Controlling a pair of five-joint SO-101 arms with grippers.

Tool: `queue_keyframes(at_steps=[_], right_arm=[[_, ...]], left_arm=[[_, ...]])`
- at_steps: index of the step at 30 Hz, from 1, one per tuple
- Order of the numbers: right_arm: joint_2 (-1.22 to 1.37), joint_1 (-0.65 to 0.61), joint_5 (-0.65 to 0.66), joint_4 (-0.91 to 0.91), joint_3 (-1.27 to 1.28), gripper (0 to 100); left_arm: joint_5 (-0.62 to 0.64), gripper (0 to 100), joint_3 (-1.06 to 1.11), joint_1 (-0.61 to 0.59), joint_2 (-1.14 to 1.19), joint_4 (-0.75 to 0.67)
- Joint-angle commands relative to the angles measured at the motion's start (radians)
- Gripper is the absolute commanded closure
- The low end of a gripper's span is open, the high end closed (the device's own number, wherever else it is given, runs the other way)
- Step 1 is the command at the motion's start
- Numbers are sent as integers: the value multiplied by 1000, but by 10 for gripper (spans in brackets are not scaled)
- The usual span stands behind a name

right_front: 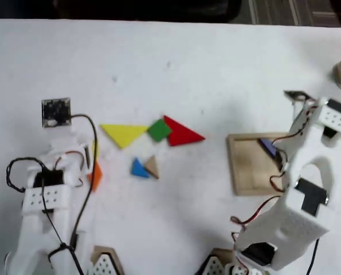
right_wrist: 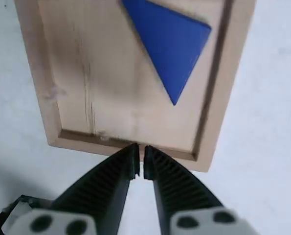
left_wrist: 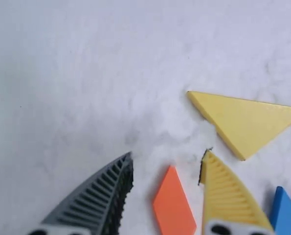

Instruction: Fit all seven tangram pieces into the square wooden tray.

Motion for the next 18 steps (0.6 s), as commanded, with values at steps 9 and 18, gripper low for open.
queue_keyframes(at_steps=[9,18], right_arm=[[7,-65,-198,-526,213,981],[47,-13,-199,-430,74,981]], left_arm=[[-9,754,-6,13,-5,-23],[-9,754,-6,15,-5,-28]])
